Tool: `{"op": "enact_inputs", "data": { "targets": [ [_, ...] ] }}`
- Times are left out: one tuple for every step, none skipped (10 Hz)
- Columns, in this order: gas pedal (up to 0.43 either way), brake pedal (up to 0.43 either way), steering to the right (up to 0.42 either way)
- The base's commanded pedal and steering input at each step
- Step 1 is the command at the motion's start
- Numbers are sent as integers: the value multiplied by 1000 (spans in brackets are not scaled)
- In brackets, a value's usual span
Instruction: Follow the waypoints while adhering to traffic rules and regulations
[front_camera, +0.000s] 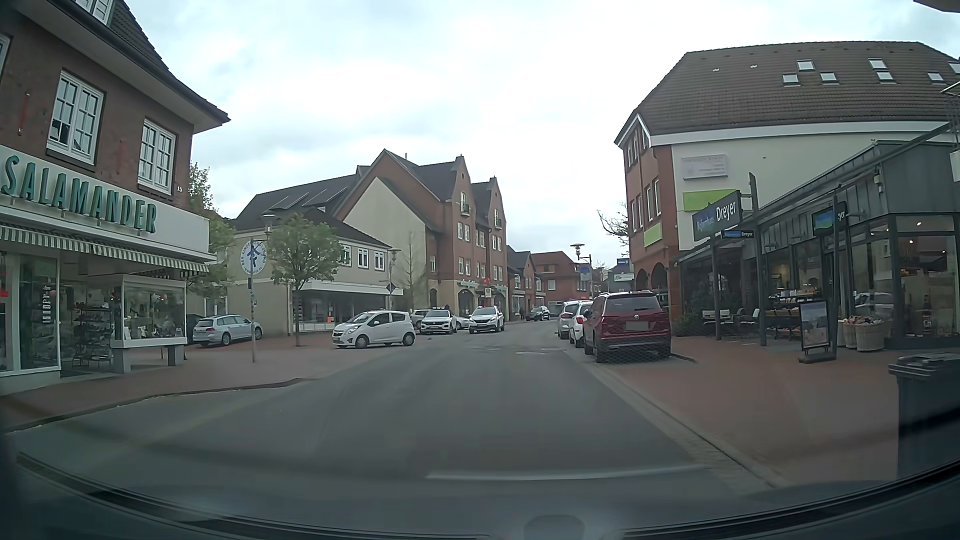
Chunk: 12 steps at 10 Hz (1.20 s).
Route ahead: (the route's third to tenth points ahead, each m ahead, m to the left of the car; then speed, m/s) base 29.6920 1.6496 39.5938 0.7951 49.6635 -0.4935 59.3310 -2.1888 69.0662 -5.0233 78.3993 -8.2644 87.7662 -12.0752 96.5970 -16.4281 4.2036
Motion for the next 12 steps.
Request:
{"op": "enact_inputs", "data": {
  "targets": [
    [287,6,-10],
    [287,6,-8],
    [287,6,0],
    [287,6,4],
    [287,6,4],
    [287,0,4],
    [287,6,4],
    [280,6,4],
    [280,0,4],
    [280,6,3],
    [280,0,0],
    [280,0,-4]
  ]
}}
